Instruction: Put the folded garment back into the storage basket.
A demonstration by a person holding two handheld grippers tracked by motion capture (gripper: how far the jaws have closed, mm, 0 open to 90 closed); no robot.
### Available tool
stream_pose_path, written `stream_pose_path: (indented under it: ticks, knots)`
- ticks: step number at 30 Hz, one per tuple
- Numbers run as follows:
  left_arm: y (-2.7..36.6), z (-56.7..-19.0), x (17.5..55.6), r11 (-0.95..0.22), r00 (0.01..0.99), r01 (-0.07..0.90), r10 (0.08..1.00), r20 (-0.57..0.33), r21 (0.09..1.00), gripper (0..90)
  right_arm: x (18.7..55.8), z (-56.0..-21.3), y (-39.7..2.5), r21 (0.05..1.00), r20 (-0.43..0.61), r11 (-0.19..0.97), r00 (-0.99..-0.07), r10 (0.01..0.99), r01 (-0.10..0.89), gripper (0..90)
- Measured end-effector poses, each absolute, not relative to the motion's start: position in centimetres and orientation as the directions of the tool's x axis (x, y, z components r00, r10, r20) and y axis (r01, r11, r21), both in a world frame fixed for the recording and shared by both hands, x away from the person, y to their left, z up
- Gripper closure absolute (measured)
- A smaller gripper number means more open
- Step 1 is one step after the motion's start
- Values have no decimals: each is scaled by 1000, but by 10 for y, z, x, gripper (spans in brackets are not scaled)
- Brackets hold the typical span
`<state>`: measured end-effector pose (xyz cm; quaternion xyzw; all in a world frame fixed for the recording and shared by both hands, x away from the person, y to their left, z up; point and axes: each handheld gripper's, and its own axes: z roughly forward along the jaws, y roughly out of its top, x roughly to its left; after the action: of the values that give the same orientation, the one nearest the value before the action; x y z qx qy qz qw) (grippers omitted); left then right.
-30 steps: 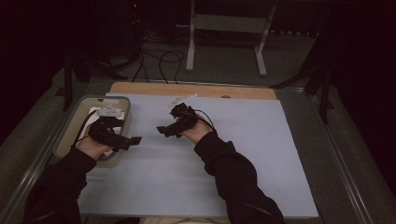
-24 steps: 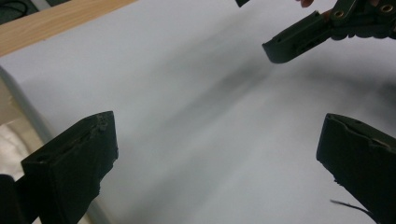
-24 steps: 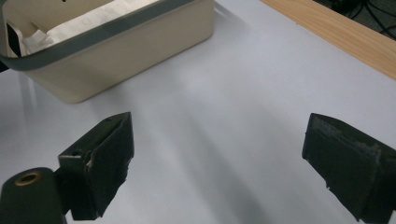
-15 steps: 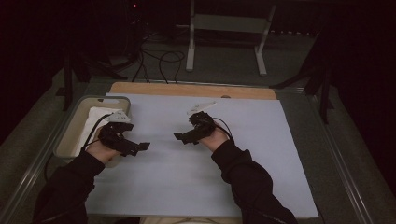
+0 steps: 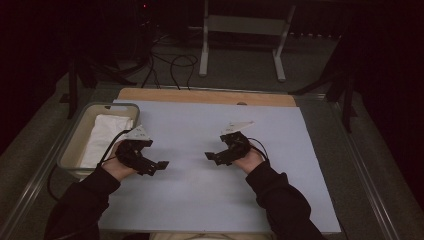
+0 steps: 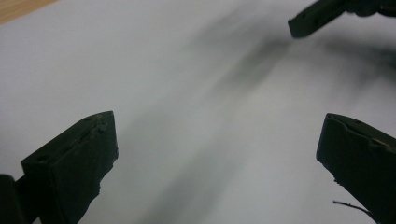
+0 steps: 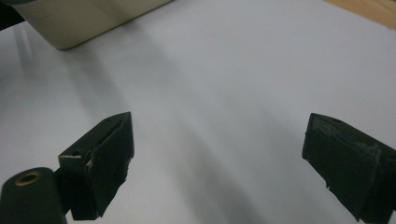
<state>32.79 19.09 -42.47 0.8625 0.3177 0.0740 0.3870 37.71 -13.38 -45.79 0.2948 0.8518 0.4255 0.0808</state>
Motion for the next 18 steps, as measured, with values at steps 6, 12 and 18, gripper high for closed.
stream_pose_path:
  ticks: [6, 12, 18]
  knots:
    - [180, -431, 324, -515, 808, 475, 576, -122, 714, 0, 364, -466, -158, 770, 113, 456, -798, 592, 446, 92]
    - [168, -438, 318, -545, 838, 445, 533, -115, 711, 0, 348, -475, -173, 769, 108, 458, -796, 595, 446, 92]
    - [162, -445, 312, -555, 854, 431, 506, -123, 712, 0, 334, -482, -182, 771, 106, 459, -799, 592, 442, 93]
